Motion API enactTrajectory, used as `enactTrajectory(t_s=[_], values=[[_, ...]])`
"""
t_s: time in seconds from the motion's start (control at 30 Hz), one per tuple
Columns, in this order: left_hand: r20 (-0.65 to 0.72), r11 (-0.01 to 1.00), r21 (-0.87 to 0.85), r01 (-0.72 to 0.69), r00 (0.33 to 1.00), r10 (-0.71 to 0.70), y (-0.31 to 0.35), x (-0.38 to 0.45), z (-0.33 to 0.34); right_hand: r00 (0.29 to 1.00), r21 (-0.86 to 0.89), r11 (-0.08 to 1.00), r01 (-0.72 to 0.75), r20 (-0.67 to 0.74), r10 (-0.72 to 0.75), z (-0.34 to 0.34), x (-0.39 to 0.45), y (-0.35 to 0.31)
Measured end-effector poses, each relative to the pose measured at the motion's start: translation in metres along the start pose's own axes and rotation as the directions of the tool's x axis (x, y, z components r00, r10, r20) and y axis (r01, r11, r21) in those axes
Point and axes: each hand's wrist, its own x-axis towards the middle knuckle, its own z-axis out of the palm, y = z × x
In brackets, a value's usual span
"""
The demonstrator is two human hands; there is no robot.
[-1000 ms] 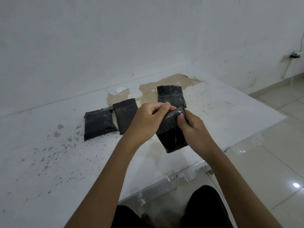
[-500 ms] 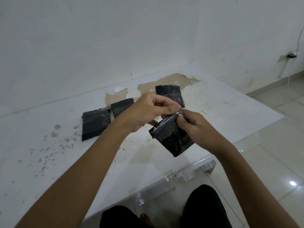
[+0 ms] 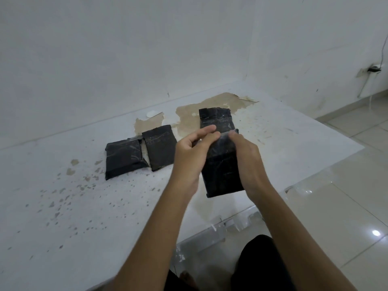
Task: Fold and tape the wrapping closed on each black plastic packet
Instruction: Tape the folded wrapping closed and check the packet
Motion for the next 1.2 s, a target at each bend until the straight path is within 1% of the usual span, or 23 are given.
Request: enactTrajectory(t_s=[0.07,0.13,0.2,0.3,0.4,0.57,0.67,0.73,0.77,0.8,0.83,0.87,0.9,0.93,0.97,1.0,1.03,1.13,1.2], values=[[-0.054,0.994,-0.102,0.031,0.998,-0.036,-0.006,0.001,0.009,0.996,-0.064,0.998,0.003,-0.089,-0.008,0.008,0.000,0.002],[-0.095,0.987,-0.152,0.058,0.993,-0.073,-0.012,0.001,0.015,0.986,-0.105,0.994,-0.010,-0.166,-0.007,0.012,0.001,0.004],[-0.149,0.986,-0.158,0.047,0.986,-0.071,-0.017,0.002,0.020,0.973,-0.102,0.994,-0.050,-0.229,0.026,0.015,0.003,0.008],[-0.195,0.993,-0.115,0.001,0.981,-0.023,-0.023,0.002,0.028,0.953,-0.063,0.994,-0.087,-0.295,0.065,0.017,0.003,0.013],[-0.213,0.996,-0.085,-0.012,0.977,-0.006,-0.025,0.005,0.034,0.943,-0.028,0.994,-0.109,-0.320,0.094,0.014,0.004,0.016],[-0.237,0.998,-0.065,0.011,0.971,-0.026,-0.030,0.011,0.038,0.930,0.033,0.989,-0.146,-0.335,0.149,0.011,0.007,0.021],[-0.224,0.999,-0.045,0.017,0.974,-0.027,-0.031,0.010,0.039,0.918,0.050,0.982,-0.180,-0.349,0.186,0.010,0.009,0.025],[-0.200,0.998,-0.058,0.034,0.979,-0.045,-0.031,0.010,0.037,0.902,0.093,0.971,-0.218,-0.361,0.237,0.008,0.012,0.027],[-0.186,0.998,-0.058,0.033,0.982,-0.043,-0.033,0.011,0.034,0.896,0.146,0.957,-0.250,-0.341,0.286,0.006,0.014,0.029],[-0.170,0.999,-0.031,0.022,0.985,-0.027,-0.036,0.011,0.032,0.897,0.218,0.932,-0.291,-0.275,0.345,0.003,0.016,0.030],[-0.145,0.999,0.031,0.010,0.989,-0.005,-0.038,0.009,0.030,0.905,0.280,0.903,-0.327,-0.183,0.384,0.000,0.018,0.028],[-0.110,0.995,0.096,0.001,0.994,0.010,-0.041,0.006,0.028,0.920,0.302,0.890,-0.342,-0.086,0.383,-0.002,0.017,0.026],[-0.083,0.991,0.137,-0.010,0.996,0.022,-0.043,0.003,0.026,0.940,0.269,0.906,-0.327,-0.004,0.340,-0.004,0.015,0.025],[-0.076,0.988,0.151,-0.024,0.996,0.036,-0.046,0.002,0.024,0.957,0.208,0.934,-0.290,0.046,0.286,-0.005,0.015,0.026],[-0.083,0.989,0.140,-0.047,0.995,0.059,-0.047,0.001,0.020,0.971,0.158,0.959,-0.236,0.063,0.229,-0.007,0.015,0.029],[-0.093,0.991,0.122,-0.056,0.993,0.068,-0.048,0.003,0.017,0.979,0.153,0.968,-0.200,0.078,0.190,-0.009,0.014,0.031],[-0.094,0.993,0.104,-0.055,0.993,0.065,-0.047,0.005,0.013,0.978,0.189,0.962,-0.195,0.108,0.177,-0.012,0.015,0.034],[-0.068,0.999,0.043,0.009,0.998,-0.006,-0.045,0.010,0.005,0.963,0.315,0.917,-0.245,0.187,0.193,-0.019,0.015,0.042],[-0.074,0.999,0.007,0.051,0.996,-0.050,-0.046,0.011,0.004,0.949,0.335,0.897,-0.287,0.224,0.220,-0.023,0.015,0.043]])
